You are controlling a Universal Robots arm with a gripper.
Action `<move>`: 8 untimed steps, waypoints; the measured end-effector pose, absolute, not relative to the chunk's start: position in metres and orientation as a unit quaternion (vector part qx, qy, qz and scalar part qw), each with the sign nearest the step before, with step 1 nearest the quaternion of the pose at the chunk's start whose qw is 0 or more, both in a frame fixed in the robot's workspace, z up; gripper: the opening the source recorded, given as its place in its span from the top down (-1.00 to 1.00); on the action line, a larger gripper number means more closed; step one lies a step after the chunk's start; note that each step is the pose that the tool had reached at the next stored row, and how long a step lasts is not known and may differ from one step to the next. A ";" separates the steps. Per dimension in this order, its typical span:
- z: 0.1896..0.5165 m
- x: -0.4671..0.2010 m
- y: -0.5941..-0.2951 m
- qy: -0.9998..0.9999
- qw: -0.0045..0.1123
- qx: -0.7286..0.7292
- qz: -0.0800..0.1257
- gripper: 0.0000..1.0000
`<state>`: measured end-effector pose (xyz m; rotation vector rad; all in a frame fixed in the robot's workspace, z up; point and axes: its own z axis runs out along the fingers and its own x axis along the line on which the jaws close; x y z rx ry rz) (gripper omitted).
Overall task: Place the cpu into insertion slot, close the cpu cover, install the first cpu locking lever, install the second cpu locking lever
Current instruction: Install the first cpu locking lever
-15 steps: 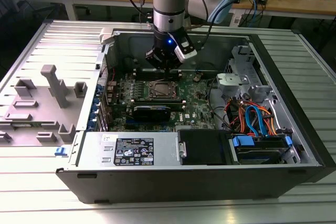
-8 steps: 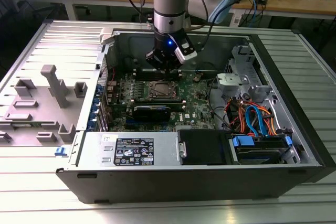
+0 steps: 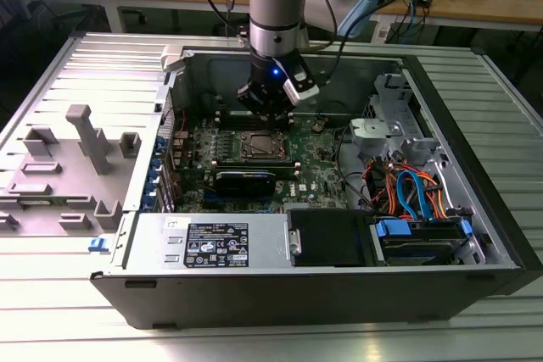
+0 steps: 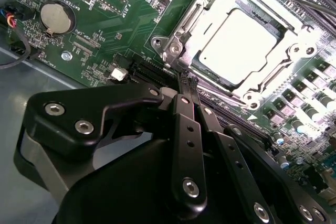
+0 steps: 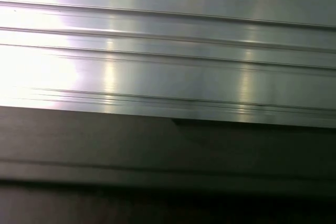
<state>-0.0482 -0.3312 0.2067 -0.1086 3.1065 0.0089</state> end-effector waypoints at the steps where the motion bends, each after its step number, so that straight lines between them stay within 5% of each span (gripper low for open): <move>1: 0.207 -0.048 -0.331 0.999 0.017 -0.035 0.003 0.79; 8: 0.205 -0.048 -0.331 0.999 0.017 -0.035 0.003 0.79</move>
